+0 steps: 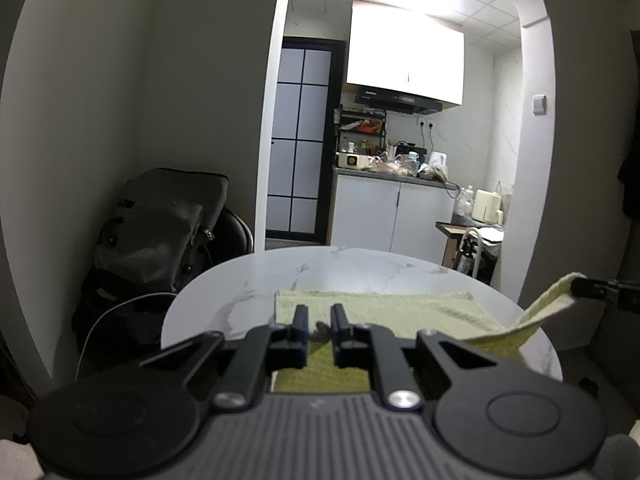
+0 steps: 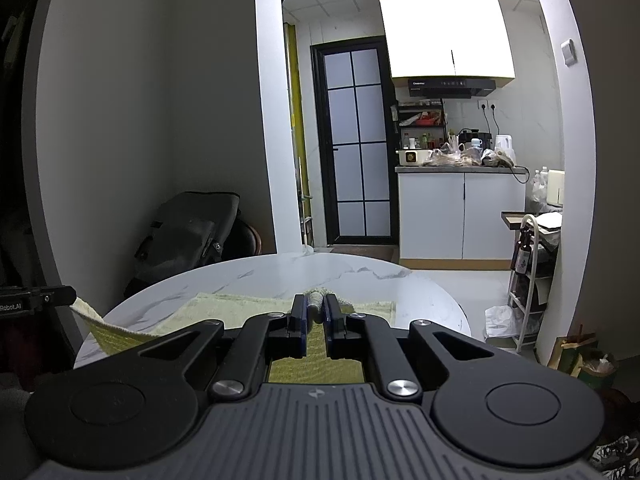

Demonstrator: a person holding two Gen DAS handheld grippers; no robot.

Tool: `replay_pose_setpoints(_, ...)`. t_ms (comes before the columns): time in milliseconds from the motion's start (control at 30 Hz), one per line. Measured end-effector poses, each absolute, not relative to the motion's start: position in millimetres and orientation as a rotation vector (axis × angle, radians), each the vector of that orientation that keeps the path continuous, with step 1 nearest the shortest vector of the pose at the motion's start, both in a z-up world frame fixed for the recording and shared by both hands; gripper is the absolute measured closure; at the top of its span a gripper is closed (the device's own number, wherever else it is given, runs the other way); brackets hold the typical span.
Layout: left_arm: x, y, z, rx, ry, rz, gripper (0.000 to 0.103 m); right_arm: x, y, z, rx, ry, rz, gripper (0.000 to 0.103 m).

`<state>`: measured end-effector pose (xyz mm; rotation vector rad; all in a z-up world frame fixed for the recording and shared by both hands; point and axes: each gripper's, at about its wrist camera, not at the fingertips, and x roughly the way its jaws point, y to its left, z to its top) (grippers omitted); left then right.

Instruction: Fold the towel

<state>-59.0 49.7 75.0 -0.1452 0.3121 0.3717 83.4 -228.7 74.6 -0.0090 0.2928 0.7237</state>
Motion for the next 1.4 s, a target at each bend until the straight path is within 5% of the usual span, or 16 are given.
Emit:
replay_pose_setpoints(667, -14, 69, 81, -0.15, 0.303, 0.349, 0.094, 129, -198, 79, -0.018, 0.325, 0.677, 0.094)
replay_pose_setpoints(1000, -2, 77, 82, -0.155, 0.299, 0.366, 0.103, 143, -186, 74, -0.016, 0.348, 0.661, 0.094)
replay_pose_setpoints(1400, -3, 68, 42, -0.137, 0.52, 0.327, 0.097, 152, -180, 65, -0.031, 0.384, 0.661, 0.094)
